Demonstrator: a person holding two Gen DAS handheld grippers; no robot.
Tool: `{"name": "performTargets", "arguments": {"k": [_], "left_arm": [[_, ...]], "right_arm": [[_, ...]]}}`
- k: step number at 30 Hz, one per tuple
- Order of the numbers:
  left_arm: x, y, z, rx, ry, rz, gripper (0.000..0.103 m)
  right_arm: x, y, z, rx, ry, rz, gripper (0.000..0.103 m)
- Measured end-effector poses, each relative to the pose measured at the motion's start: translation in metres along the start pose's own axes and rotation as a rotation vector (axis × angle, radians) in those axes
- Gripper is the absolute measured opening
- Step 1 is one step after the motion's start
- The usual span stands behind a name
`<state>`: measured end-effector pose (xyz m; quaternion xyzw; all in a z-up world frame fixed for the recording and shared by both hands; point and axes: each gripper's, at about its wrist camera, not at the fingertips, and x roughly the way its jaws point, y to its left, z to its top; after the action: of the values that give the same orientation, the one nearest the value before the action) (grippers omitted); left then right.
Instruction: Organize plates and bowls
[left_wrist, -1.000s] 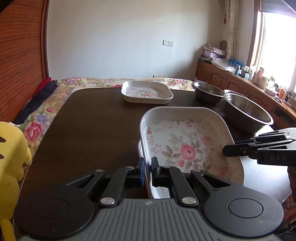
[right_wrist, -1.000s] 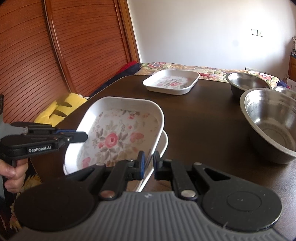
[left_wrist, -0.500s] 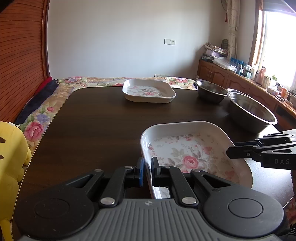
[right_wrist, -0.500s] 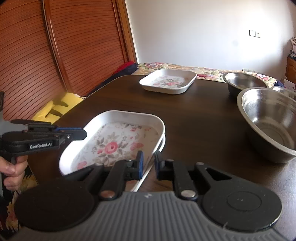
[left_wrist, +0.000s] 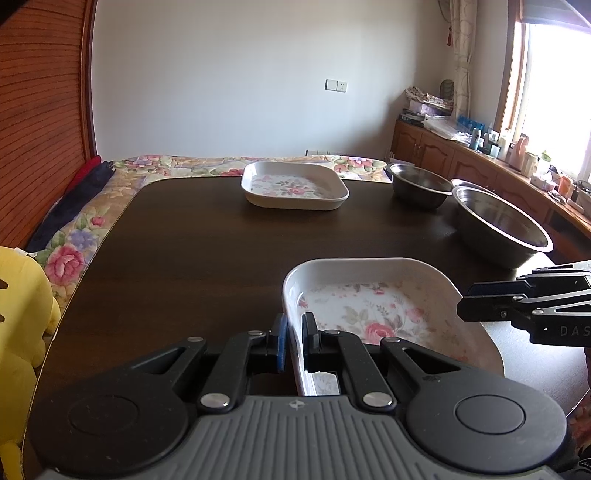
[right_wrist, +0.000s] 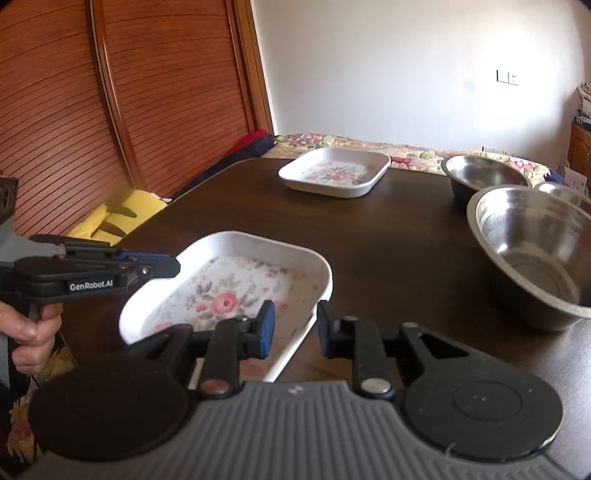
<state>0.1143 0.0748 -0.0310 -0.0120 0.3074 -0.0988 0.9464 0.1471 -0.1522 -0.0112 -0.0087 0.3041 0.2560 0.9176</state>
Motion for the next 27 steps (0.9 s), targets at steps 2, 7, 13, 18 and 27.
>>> {"name": "performTargets", "arguments": {"k": [2, 7, 13, 18, 27], "left_arm": [[-0.002, 0.0, 0.0, 0.003, -0.007, 0.001, 0.007], [-0.005, 0.001, 0.003, 0.005, -0.021, 0.013, 0.03], [-0.004, 0.003, 0.008, 0.009, -0.039, 0.048, 0.065], [-0.003, 0.004, 0.013, 0.023, -0.062, 0.071, 0.089], [0.005, 0.008, 0.026, 0.052, -0.052, 0.108, 0.103]], "right_arm": [[-0.001, 0.0, 0.002, -0.005, -0.007, -0.008, 0.026], [-0.002, -0.002, 0.007, -0.014, -0.028, -0.031, 0.029], [0.0, -0.005, 0.01, -0.006, -0.047, -0.052, 0.038], [0.001, -0.005, 0.015, -0.016, -0.071, -0.063, 0.045], [0.004, -0.013, 0.029, -0.004, -0.117, -0.063, 0.059]]}}
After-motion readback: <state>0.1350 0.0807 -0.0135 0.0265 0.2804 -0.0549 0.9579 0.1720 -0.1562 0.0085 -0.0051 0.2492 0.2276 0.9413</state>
